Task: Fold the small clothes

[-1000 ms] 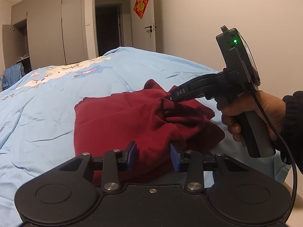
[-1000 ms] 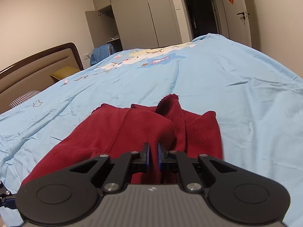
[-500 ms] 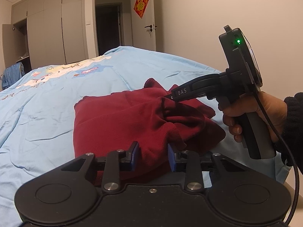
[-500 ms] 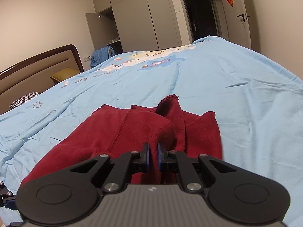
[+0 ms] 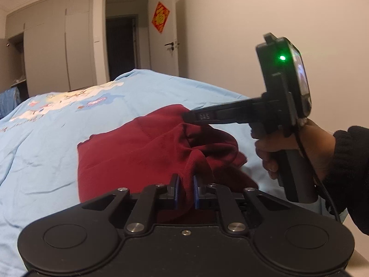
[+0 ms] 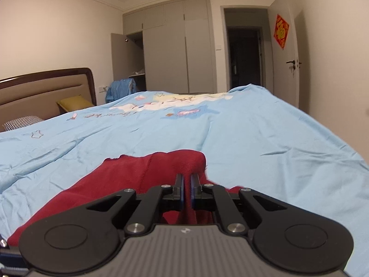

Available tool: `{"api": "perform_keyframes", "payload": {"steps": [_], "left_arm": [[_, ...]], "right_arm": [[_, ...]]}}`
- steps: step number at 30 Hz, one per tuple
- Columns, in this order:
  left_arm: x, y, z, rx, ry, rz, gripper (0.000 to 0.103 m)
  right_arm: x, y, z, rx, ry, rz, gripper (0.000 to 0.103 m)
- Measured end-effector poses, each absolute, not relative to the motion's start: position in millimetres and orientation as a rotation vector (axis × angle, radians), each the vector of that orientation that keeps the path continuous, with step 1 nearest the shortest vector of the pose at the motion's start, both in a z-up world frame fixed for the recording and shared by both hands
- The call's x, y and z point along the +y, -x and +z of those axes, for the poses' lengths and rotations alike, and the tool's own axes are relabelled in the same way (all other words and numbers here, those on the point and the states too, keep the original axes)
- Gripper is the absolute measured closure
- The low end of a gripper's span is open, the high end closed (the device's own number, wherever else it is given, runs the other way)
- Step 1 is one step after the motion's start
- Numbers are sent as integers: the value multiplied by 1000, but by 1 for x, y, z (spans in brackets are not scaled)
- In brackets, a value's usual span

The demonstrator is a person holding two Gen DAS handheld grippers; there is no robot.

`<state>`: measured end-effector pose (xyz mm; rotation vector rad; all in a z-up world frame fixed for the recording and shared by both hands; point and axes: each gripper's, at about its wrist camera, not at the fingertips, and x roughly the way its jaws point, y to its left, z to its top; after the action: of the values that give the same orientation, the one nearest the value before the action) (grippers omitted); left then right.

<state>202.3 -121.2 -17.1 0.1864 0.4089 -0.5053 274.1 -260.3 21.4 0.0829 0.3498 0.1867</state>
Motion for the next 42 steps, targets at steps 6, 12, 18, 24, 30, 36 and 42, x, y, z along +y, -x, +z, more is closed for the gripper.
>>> {"api": "perform_keyframes", "payload": {"steps": [6,12,18,24,30,36,42], "left_arm": [[-149,-213,-23,417,-201,-596,91],[-155,-218,-35,469,-213,-627,87],[-146,-219,-30,488,-164,-643,65],[-132,-218,-15,466,-54,-631,26],[-110,-225,-7,481,12,-509,10],[-83,-240,-3,562,102,-373,4],[-61,-248,-10,625,152,-295,1]], "right_arm": [[-295,-283,11,401,-166,110,97],[-307,-285,-14,478,-180,108,93],[-312,-279,-14,478,-201,100,69],[-313,-260,-14,489,-197,104,45],[-316,-245,-16,500,-190,97,36],[-313,-233,-21,516,-173,90,29],[-319,-220,-21,509,-208,61,8]]}}
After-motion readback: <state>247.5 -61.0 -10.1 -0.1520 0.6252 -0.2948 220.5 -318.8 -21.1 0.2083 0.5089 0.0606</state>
